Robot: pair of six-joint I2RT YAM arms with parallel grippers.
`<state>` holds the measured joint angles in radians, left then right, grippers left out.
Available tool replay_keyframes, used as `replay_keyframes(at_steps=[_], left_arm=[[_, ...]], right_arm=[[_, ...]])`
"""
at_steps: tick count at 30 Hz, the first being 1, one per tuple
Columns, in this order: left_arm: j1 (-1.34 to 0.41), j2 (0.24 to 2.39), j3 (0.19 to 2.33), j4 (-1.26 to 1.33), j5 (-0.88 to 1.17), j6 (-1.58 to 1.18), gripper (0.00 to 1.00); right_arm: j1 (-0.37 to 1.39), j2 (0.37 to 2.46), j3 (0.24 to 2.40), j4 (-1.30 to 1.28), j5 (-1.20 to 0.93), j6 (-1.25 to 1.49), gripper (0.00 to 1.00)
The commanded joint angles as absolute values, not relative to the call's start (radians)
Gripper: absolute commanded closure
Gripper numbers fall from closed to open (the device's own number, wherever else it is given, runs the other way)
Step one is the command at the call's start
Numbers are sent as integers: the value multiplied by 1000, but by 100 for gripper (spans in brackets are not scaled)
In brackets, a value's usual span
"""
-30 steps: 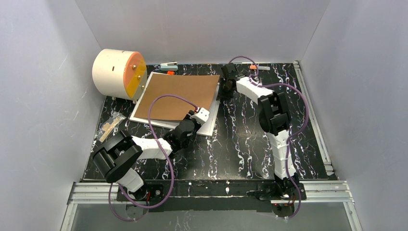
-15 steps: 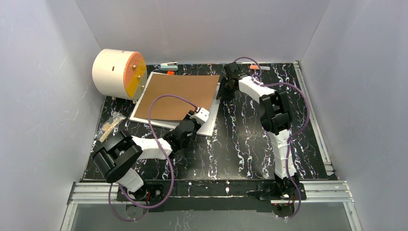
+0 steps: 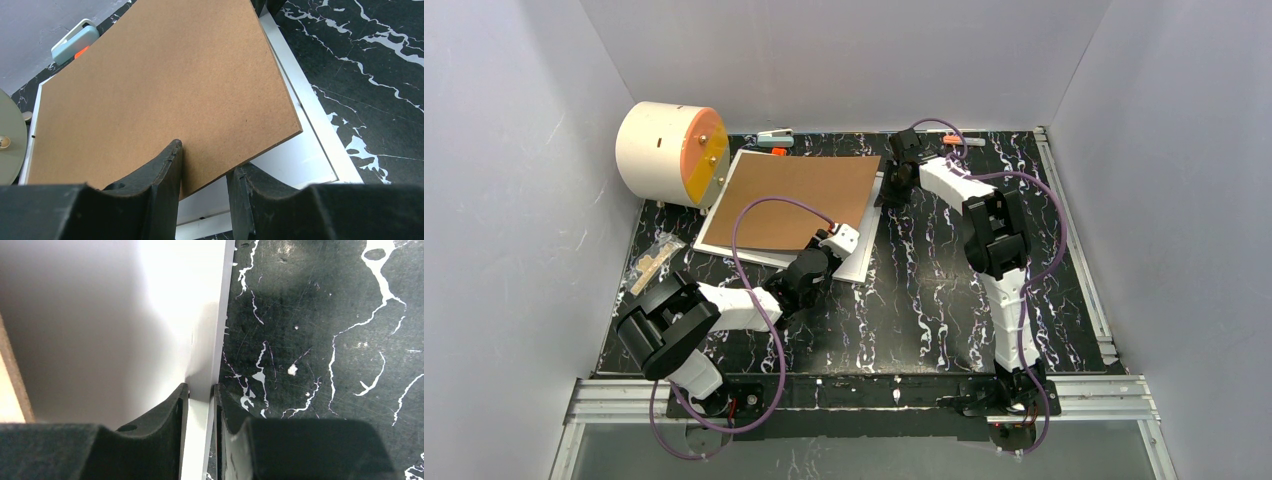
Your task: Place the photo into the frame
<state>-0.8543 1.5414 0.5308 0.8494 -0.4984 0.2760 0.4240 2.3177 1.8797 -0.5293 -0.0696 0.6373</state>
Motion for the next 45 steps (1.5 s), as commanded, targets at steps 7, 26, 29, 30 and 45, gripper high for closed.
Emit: replay_keyframes(at_steps=[7,26,29,30,45], left_arm=[[-820,1531,495,774,-580,140,82],[-820,1540,492,775,-567,133,82],[-819,1539,490,775,-564,131,82],[-819,1538,489,775,-562,130,82],[-819,1532,485,776,-561,124,82]], right_arm=[[413,2331,1849,-583,-60,642,49],[568,2059,1414,-528,-190,805,39],[575,2070,1417,-542,-167,823,41],[575,2079,1428,-554,-153,826,42],[591,2139,1549,-683,-19,853,51]])
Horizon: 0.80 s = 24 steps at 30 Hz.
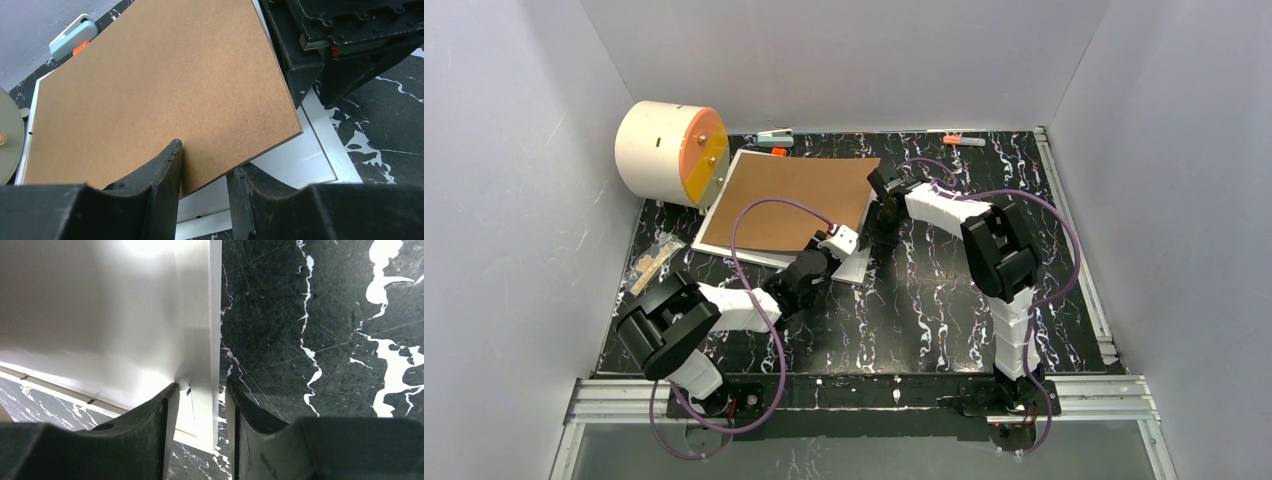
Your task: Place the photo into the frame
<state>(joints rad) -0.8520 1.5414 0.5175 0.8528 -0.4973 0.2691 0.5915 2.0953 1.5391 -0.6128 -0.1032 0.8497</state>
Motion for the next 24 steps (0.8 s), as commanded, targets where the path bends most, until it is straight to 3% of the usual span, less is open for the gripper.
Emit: replay_keyframes(at_steps=[1,12,24], left_arm=[[-820,1534,485,776,-560,123,82],[-820,1536,483,776,-561,118,83],[-819,1539,483,776,-563,114,83]], right_arm=[[591,2142,1554,-684,-16,857,51],[589,2173,1604,-734,-6,873,64],[575,2141,1563,-694,-10,882,89]])
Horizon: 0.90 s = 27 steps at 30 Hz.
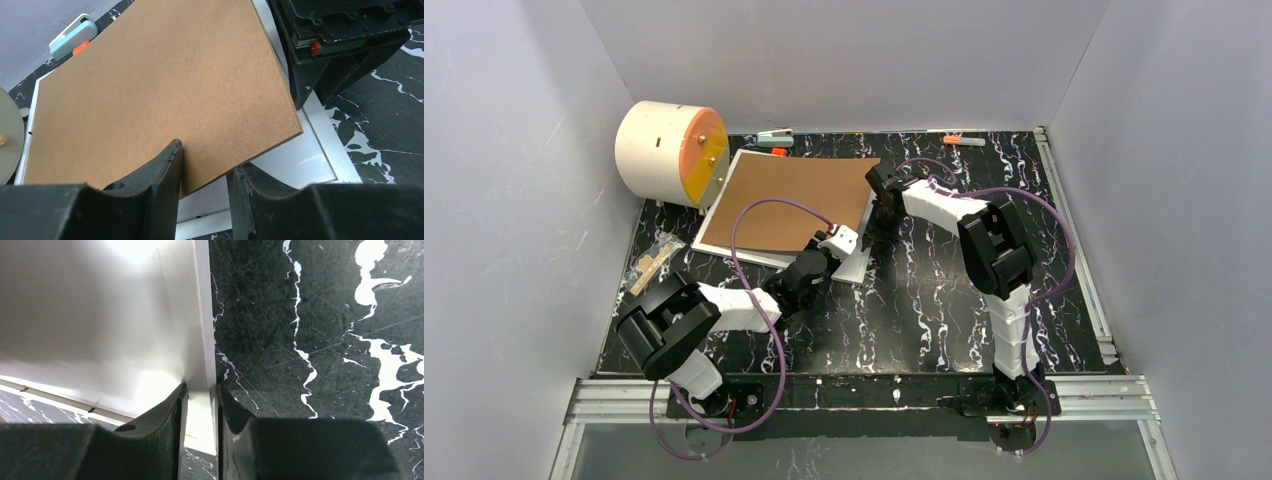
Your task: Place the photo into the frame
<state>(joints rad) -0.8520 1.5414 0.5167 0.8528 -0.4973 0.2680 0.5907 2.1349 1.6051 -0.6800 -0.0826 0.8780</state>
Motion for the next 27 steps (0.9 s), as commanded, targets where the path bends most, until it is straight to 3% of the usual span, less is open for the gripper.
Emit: replay_keyframes(at_steps=[1,9,11,15,18,24,27], left_arm=[[-820,1539,483,776,-563,114,83],[-819,1537,483,776,-562,112,83],[-819,1537,483,776,-562,113,83],[-819,1538,486,776,-560,116,83],[-819,1540,488,776,-559,118,83],[-819,1541,492,776,-555,121,83],[-820,1545,495,776,-554,121,82]], right_arm=[[574,2139,1563,-691,-14,883,88],[559,2065,1498,-571,-75,906,88],[554,2048,1488,-539,-91,907,81],[554,2016,1487,-501,-103,904,54],[545,1969,1489,-496,-91,913,41],[485,1829,1385,-476,-92,983,37],[446,1743,1266,-344,-168,1024,34]])
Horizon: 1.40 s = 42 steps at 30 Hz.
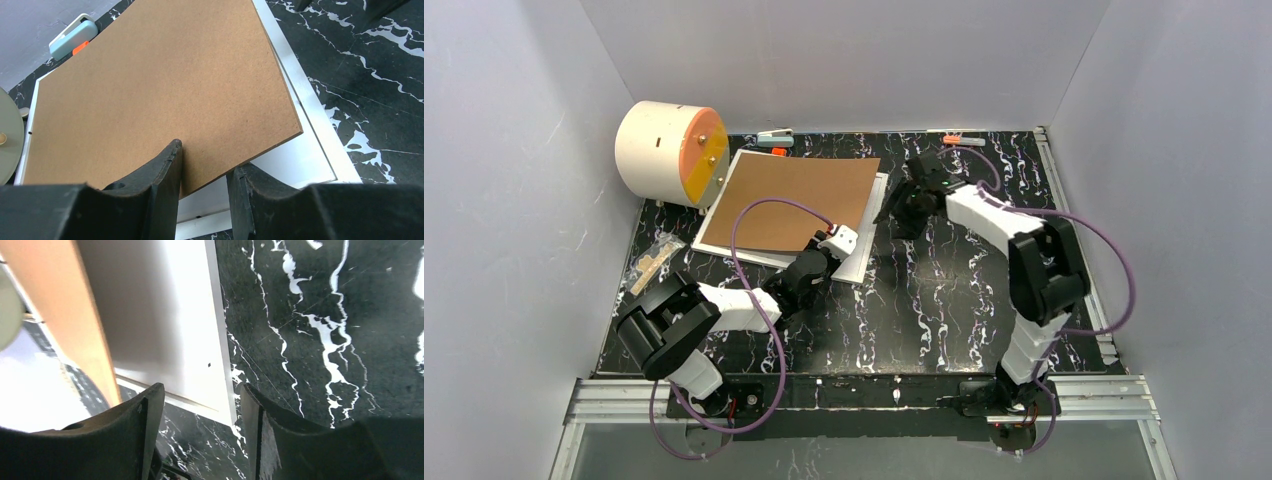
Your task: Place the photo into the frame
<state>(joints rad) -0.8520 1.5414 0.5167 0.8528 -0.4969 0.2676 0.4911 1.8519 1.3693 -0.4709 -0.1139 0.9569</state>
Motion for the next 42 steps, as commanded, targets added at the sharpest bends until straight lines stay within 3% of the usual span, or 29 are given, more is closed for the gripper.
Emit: replay_keyframes(at_steps=[1,4,7,19,21,28,33,37,42], left_arm=[[-819,1546,495,776,-553,122,82],[-819,1548,498,776,-550,123,81],[-819,1548,499,775,-548,122,79],[-819,1543,498,765,-551,111,76],[-819,1541,496,762,-544,108,71],[-820,1459,471,701,-477,64,30],[-820,1302,451,552,-427,-15,4],[-819,1194,486,400,-439,-62,2],[-804,1167,633,187,-613,-116,2]], right_arm=[[439,1712,1228,-277,-191,1035,30],[436,1658,1169,-96,-261,1040,18],[437,1695,1203,-26,-338,1026,15],[436,1950,1382,33,-490,1007,22],[436,1970,1389,60,-508,1008,27],[431,1987,1379,147,-543,1007,37],[421,2001,1355,151,-552,1012,37],[413,2016,1330,137,-552,1001,36],[395,2019,1318,47,-518,934,23]])
